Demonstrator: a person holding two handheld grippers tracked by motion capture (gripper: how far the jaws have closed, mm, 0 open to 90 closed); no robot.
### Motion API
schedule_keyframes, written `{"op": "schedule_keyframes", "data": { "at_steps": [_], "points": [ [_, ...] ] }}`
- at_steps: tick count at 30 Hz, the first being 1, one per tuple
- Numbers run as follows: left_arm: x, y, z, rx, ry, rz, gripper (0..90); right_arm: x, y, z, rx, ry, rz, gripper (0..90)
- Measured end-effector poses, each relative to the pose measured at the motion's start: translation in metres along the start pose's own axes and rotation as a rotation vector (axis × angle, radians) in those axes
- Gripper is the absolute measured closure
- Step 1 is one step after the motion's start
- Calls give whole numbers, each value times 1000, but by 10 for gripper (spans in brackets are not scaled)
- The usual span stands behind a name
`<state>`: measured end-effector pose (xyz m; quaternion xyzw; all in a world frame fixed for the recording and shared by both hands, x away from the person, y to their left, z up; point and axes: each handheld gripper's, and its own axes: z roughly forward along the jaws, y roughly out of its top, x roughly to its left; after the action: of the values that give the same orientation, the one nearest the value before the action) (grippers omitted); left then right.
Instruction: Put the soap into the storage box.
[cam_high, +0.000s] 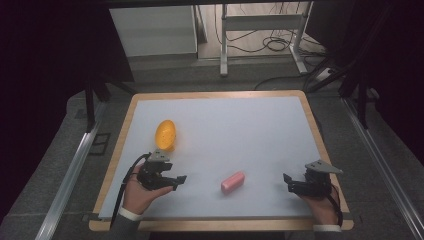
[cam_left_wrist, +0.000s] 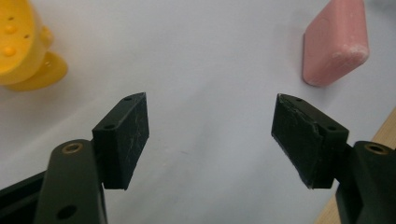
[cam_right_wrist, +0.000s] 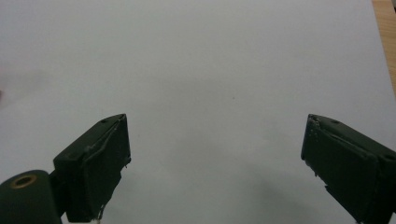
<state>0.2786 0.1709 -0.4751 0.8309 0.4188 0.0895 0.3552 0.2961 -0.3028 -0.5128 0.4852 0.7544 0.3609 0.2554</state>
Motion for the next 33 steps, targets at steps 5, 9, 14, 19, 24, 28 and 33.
{"op": "schedule_keyframes", "data": {
  "at_steps": [5,9,14,19,24,28,33],
  "points": [
    [-5,5,3,6,-9,17,278,1,0,1,4,-5,-10,76],
    [-9,10,9,21,-23,18,275,0,-1,2,10,-10,-12,77],
    [-17,16,15,27,-41,39,272,1,-1,2,11,-11,-16,78],
    [-23,21,21,31,-54,47,271,1,-2,3,18,-13,-21,79],
    [-33,31,31,57,-74,74,270,2,-2,3,22,-12,-29,82],
    [-37,37,37,71,-93,79,270,3,-2,4,22,-10,-32,82],
    [-43,42,42,80,-98,90,269,3,-2,4,23,-4,-29,82]
  ]
}}
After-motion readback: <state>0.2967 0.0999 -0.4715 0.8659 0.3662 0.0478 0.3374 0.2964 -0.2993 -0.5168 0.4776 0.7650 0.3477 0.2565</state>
